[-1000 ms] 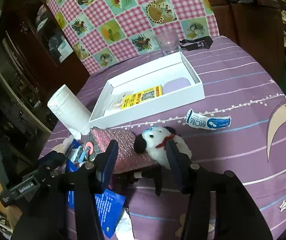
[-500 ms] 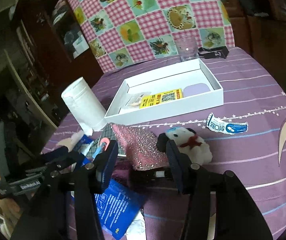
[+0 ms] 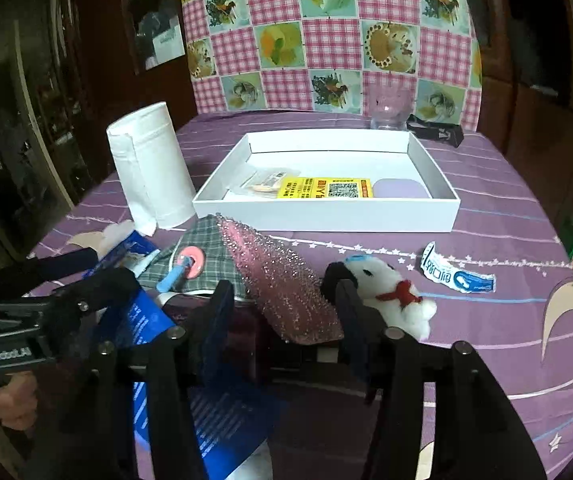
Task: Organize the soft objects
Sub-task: 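Move the right gripper to the pink glittery sponge on the pile, then grasp the pink glittery sponge with the right gripper and lift it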
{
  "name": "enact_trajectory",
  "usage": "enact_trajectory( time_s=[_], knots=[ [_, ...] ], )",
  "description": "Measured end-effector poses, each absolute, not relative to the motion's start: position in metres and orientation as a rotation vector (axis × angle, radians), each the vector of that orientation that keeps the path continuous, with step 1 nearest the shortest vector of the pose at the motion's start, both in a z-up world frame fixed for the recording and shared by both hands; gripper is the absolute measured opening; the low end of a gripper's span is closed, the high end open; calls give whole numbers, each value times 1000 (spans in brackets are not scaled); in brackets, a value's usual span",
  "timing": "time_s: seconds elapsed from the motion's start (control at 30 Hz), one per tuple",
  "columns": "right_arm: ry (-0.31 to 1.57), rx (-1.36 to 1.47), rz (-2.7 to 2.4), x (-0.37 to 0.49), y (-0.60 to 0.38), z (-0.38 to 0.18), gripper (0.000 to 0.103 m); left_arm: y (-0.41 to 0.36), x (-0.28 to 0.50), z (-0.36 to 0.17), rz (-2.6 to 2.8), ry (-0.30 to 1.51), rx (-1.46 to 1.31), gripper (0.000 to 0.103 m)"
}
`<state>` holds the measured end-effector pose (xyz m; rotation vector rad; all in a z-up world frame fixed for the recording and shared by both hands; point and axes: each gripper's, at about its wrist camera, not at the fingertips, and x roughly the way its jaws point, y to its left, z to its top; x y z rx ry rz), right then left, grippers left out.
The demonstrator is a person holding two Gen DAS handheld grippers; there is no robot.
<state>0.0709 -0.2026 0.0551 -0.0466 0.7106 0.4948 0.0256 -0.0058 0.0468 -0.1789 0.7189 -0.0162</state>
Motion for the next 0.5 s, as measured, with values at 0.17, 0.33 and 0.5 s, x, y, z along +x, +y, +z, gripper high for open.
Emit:
enact_trajectory(
  time_s=[0.17, 0.33, 0.5],
  knots=[
    [745, -48, 489, 81, -197, 52, 56, -4, 26, 47, -15, 717, -189, 81],
    [800, 35, 493, 92, -199, 45, 56, -2, 26, 47, -15, 721, -198, 81],
    [785, 36, 491, 89, -198, 42, 56, -2, 27, 46, -14, 722, -197, 81]
  ],
)
